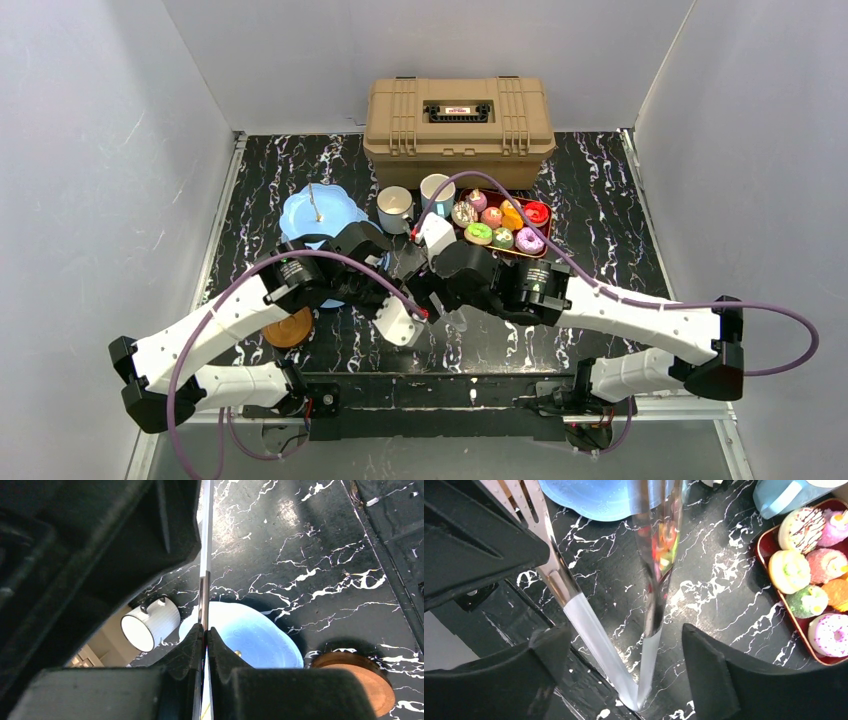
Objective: Serve the afternoon tea
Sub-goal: Pick up the clamp from the center of the board.
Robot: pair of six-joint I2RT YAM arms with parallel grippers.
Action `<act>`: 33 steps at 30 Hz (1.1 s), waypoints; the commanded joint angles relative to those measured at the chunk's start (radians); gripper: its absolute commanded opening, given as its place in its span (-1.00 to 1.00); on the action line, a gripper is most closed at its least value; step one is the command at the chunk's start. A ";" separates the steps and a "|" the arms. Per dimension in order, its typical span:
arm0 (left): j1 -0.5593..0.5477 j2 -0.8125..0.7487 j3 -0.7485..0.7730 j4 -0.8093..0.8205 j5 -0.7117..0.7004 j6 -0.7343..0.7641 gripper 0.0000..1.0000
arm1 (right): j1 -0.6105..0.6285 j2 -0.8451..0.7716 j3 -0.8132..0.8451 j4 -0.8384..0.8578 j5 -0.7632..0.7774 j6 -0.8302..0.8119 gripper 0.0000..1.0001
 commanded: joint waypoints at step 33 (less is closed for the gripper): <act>0.183 0.042 0.153 -0.069 0.471 -0.380 -1.00 | 0.002 -0.359 -0.243 0.185 -0.180 -0.163 0.97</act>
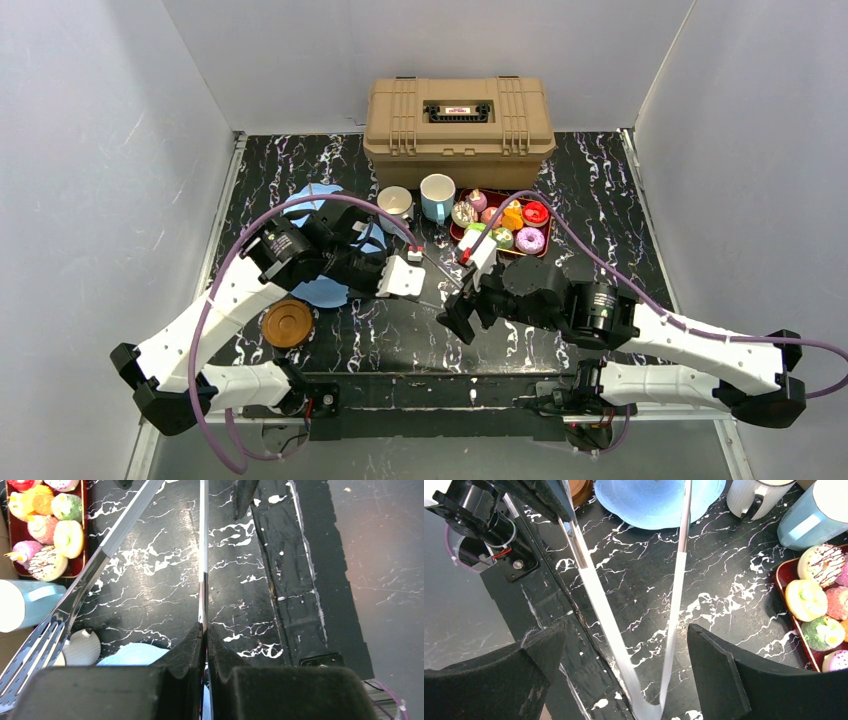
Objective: Serve the afternoon tea
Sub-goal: Pick up the clamp from the center of the board.
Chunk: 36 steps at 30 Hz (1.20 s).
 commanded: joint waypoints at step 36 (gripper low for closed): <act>0.034 0.041 0.151 -0.037 0.136 -0.035 -1.00 | 0.002 0.052 -0.048 0.158 0.046 -0.051 0.34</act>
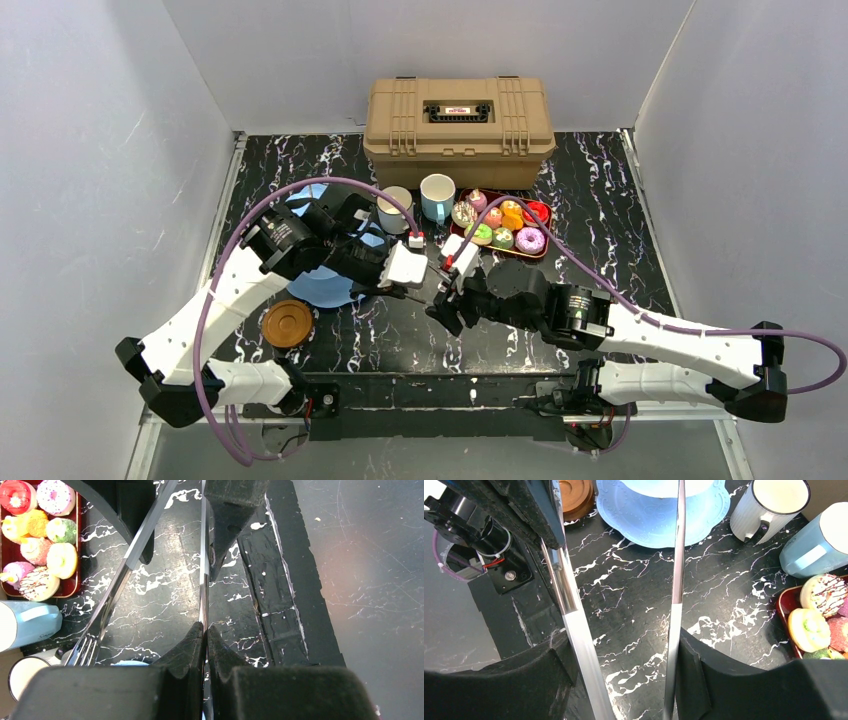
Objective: Serve the afternoon tea
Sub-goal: Pick up the clamp from the center of the board, then adjust the clamp.
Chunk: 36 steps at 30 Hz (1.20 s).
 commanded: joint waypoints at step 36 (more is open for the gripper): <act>0.201 0.029 0.110 0.217 -0.167 -0.249 0.46 | -0.476 0.318 0.091 -0.259 0.110 0.410 -0.25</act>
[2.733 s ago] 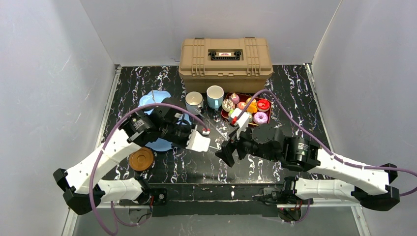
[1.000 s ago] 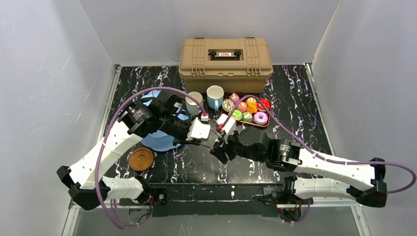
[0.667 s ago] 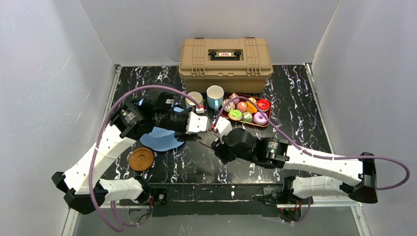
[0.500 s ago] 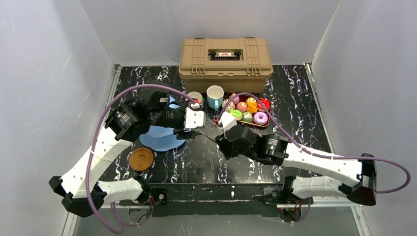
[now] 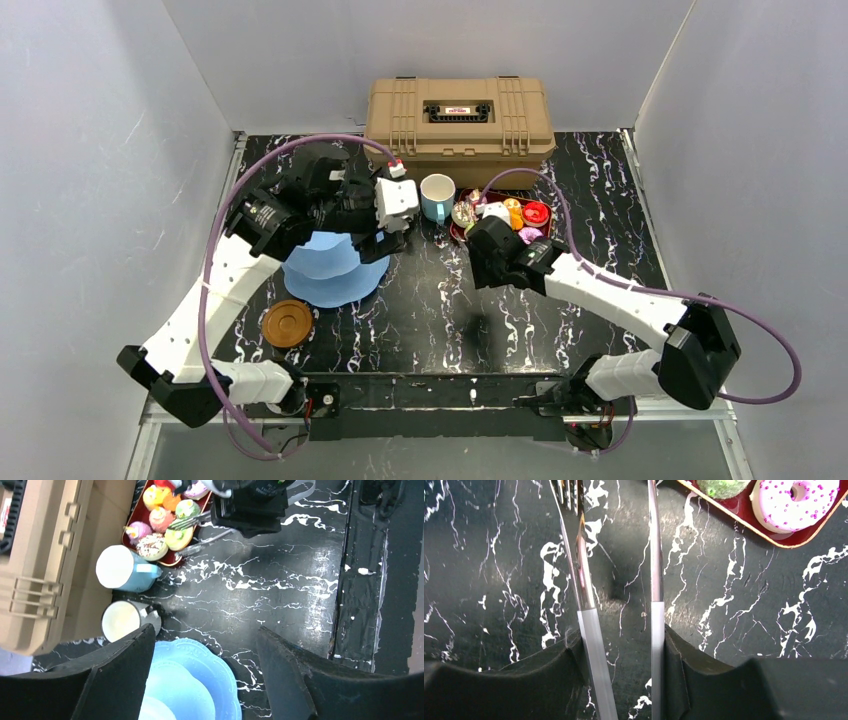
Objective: Serve the afternoon tea
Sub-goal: Adjust the clamp.
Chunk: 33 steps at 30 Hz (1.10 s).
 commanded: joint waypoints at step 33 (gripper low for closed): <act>0.087 0.045 0.098 -0.077 -0.047 -0.153 0.51 | -0.305 0.116 0.008 0.077 -0.395 -0.023 0.00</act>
